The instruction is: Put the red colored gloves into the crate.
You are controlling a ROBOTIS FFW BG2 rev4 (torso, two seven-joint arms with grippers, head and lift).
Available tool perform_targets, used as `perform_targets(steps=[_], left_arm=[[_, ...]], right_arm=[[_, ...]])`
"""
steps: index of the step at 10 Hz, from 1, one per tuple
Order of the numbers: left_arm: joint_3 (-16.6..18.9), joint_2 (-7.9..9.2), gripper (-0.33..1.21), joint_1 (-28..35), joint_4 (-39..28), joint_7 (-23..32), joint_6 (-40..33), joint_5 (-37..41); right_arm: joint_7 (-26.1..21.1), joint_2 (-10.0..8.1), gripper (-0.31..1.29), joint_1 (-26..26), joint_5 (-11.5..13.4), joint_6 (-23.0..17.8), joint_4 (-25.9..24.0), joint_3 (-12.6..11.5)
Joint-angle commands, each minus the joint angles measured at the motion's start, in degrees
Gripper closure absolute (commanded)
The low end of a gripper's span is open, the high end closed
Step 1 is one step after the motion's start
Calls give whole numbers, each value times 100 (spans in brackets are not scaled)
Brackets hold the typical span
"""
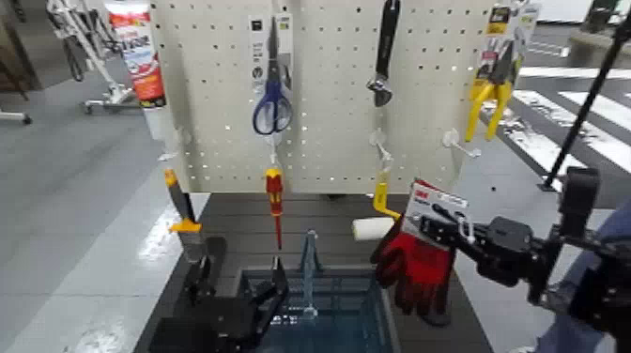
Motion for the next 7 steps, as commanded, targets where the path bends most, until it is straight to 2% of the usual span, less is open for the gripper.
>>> perform_targets(steps=[1,5,7], left_arm=[[-33,15,12,-16,0,0,16,-2],[-68,23,12,-34,9,18,33,-2],[-77,23,12,-43,18,9,33,7]], right_arm=[[-66,208,108,157,-265,-42,177,310],[-207,243,108,113,-581,-481,669,785],[-198,234,108,-19,-643,-701,1012,1075]])
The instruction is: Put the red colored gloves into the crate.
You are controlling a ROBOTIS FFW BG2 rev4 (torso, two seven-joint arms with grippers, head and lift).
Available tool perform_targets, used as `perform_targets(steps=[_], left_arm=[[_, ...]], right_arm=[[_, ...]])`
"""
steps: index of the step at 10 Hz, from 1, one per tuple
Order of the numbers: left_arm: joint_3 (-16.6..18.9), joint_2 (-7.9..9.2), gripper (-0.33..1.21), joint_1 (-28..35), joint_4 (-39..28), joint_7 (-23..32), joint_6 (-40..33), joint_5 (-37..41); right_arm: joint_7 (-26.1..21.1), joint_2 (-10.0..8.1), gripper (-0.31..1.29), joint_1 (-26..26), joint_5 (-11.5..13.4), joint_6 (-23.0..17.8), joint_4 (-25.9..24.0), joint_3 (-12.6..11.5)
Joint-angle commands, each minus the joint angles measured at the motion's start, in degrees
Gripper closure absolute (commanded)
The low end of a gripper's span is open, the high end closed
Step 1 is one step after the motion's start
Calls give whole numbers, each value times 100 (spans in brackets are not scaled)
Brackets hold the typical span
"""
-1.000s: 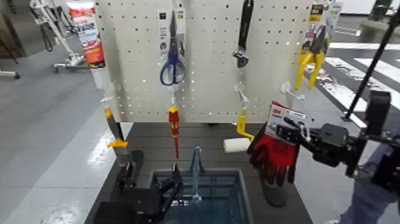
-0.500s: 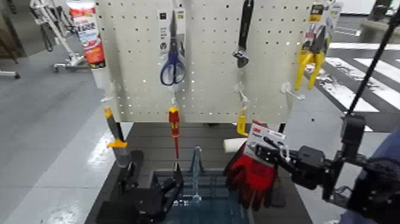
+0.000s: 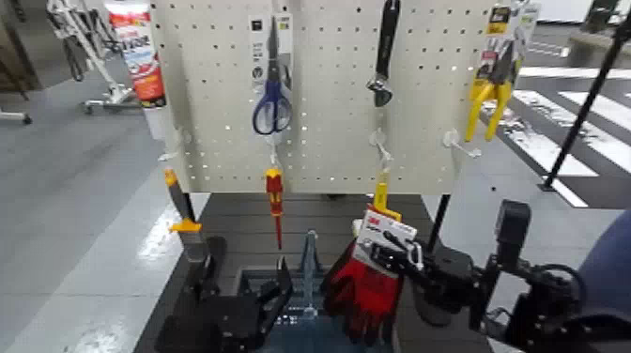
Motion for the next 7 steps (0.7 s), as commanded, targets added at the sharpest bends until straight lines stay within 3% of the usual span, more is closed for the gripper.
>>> perform_targets(steps=[1,7], left_arm=[[-6,4,12,-7,3,-7,0,6],[-6,4,12,-7,3,-7,-9,6]], right_arm=[[47,-6,108,-126,-53,-243,356,282],[179,-15,108,-249,88,-612,1015,520]])
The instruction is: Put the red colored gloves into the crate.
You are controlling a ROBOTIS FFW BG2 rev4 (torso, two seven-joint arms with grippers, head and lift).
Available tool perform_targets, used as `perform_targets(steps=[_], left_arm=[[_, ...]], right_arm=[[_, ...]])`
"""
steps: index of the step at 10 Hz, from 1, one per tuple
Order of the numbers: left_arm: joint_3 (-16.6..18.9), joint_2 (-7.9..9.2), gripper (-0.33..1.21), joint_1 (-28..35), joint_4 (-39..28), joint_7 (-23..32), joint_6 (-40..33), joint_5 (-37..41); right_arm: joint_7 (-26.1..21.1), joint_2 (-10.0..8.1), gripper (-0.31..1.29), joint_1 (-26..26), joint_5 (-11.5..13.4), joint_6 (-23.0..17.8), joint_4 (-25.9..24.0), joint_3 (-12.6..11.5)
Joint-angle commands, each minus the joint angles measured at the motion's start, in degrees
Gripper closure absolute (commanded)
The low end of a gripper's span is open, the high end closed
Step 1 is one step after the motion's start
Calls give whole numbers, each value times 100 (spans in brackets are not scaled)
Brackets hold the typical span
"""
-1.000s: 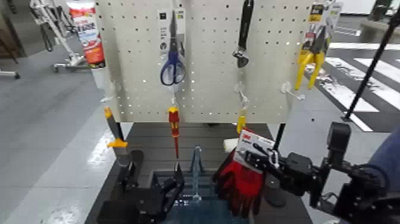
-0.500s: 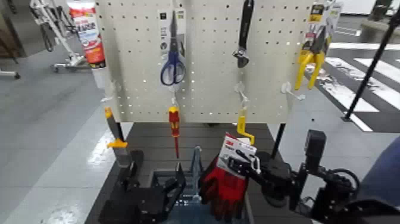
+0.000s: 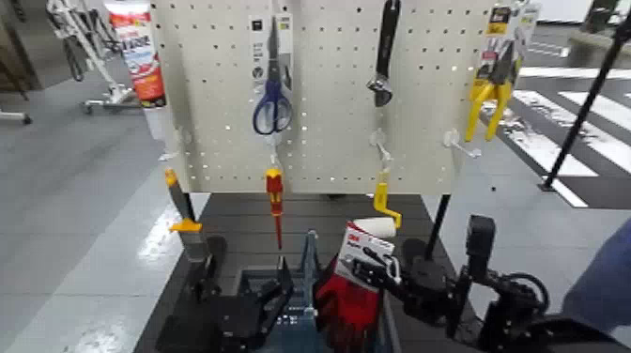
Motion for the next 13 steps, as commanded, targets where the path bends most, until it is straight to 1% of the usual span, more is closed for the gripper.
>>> perform_targets(steps=[1,3,4,5,6,10,12,13], left_arm=[[-7,1,12,-9,0,0,-2,0],[1,1,12,-9,0,0,-2,0],[1,1,12,0,0,0,-2,0],[10,1,12,0,0,0,-11,0],[10,1,12,0,0,0,-11,0],[19,9,12,0,0,0,-11,0],[19,1,12,0,0,0,-11,0],[19,1,12,0,0,0,-11,0]], right_arm=[[40,10,108,-32,46,-140,224,58],[40,10,108,-50,116,-122,286,110],[5,1,77,-41,125,-96,277,102],[14,10,22,-32,99,-96,277,84],[5,1,1,-32,99,-104,277,84],[-22,1,-1,-41,125,-87,268,84],[-22,1,0,-41,81,-104,268,75],[-22,1,1,-41,99,-104,268,75]])
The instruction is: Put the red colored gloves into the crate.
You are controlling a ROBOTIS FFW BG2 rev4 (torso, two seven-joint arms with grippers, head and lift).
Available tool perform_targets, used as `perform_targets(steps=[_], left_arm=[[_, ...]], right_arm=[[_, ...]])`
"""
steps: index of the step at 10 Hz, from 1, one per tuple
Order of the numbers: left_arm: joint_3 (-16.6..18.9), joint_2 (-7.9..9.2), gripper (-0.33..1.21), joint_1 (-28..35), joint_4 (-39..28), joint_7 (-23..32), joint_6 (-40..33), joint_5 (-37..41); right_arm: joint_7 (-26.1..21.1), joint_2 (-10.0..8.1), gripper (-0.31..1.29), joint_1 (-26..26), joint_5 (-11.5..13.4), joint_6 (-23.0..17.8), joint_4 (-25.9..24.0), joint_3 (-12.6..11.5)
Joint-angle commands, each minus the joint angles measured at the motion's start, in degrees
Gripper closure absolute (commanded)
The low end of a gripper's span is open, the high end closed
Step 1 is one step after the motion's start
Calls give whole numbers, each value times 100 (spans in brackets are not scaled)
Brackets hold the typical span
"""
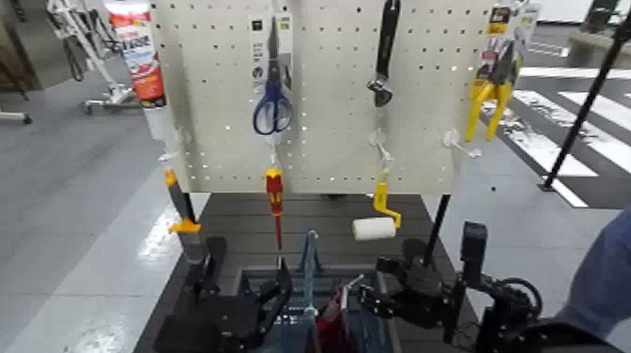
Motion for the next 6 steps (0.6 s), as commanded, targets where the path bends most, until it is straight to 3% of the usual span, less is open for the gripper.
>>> perform_targets(steps=[1,6], left_arm=[[0,-7,12,0,0,0,0,0],[0,1,12,9,-9,0,0,0]], right_arm=[[1,0,1,0,-26,-7,-1,-4],[-8,0,3,9,-26,-24,-27,-39]])
